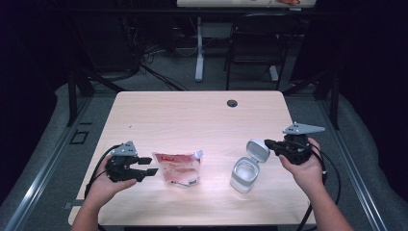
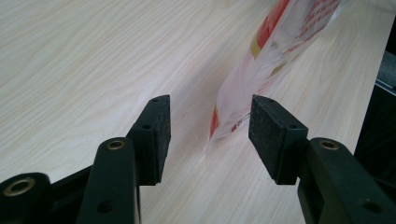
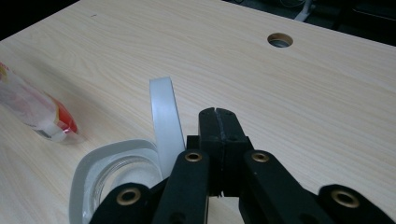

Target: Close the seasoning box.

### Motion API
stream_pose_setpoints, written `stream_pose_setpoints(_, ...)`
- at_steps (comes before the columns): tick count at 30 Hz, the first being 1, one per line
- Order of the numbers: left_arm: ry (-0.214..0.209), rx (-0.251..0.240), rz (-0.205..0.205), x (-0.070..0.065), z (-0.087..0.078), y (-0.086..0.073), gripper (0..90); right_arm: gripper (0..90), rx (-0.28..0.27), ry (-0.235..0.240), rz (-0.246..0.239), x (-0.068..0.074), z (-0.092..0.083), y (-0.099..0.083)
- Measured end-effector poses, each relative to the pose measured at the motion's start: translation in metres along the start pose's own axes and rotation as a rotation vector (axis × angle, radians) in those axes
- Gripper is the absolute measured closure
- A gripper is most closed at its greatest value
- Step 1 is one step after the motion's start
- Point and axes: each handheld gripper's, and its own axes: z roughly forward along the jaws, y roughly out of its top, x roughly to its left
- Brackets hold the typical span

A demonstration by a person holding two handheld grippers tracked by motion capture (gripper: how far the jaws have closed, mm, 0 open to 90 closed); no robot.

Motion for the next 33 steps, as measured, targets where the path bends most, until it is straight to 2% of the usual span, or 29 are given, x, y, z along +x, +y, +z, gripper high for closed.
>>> stream_pose_setpoints(13,0.001,-0.003,0.000,0.000,0.000,0.000,49.1,90.0,-0.011,0.032,-0.034,0.017,-0.002,-0.002)
stream_pose_setpoints(22,-0.004,0.005,0.005,-0.001,0.001,0.000,49.1,90.0,-0.023,0.084,-0.046,0.033,-0.002,-0.013)
stream_pose_setpoints(33,-0.002,0.001,0.001,-0.001,0.002,0.000,49.1,90.0,-0.043,0.114,-0.063,0.053,-0.002,-0.025)
